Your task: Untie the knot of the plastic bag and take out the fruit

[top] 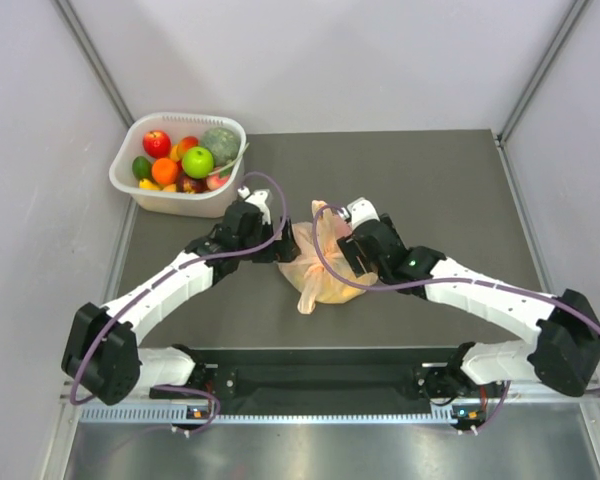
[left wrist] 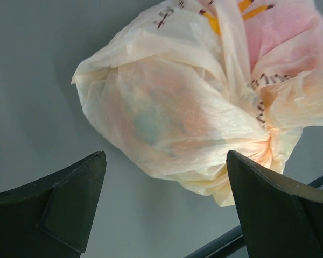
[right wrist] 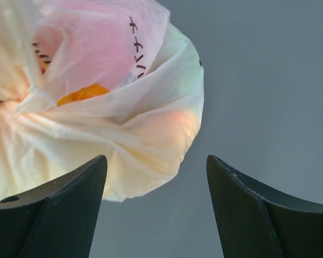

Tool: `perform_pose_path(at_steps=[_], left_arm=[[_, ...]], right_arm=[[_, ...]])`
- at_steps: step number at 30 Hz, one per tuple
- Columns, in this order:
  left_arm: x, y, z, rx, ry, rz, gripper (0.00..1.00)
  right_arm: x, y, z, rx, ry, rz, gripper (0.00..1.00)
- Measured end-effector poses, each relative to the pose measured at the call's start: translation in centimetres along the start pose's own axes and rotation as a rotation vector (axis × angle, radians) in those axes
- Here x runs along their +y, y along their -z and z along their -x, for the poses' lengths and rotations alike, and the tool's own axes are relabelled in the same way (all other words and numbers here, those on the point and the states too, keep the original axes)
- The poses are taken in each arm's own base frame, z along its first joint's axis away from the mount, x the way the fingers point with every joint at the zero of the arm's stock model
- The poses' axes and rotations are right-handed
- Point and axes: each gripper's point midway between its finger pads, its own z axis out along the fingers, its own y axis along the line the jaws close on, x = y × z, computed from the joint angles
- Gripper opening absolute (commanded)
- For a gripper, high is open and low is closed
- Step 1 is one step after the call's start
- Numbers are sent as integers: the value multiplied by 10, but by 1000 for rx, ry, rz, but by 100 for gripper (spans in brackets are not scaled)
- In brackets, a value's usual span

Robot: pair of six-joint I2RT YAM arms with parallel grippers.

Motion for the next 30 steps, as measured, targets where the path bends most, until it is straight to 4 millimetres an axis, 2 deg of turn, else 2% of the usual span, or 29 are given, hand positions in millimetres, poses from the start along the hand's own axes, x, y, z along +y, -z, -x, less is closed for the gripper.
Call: perform_pose_path(at_steps=[4,8,12,16,17,19,20,22,23,28,30], left_arm=[[-12,-4,9,-43,-16,-39,96],[-23,-17,3,-31,-44,-65,88],[-19,-31,-9,7,-59,-46,70],[-14,-38,-12,19,-60,-29,48],[-15,-38,-12,17,-61,-31,36],[-17,-38,-9,7,-59,-41,23],[-18,-38,-8,3,-58,-45,12],[-21,-39,-7,-3,-56,-55,3],[-21,-38,-6,-6,-57,-58,0],[-24,-34,-3,-19,-59,-67,0],[-25,-31,-2,-26,-59,-72,0]], right_arm=[[2,10,9,-44,-24,46,74],[12,12,11,-50,-27,102,73],[23,15,12,-52,-29,168,71],[30,18,14,-59,-34,217,69],[33,19,14,-60,-34,229,68],[35,19,14,-59,-33,243,67],[35,19,14,-59,-34,246,67],[36,18,13,-53,-35,247,67],[37,17,12,-48,-34,246,66],[42,7,3,-9,-22,242,62],[45,3,1,-1,-20,250,56]])
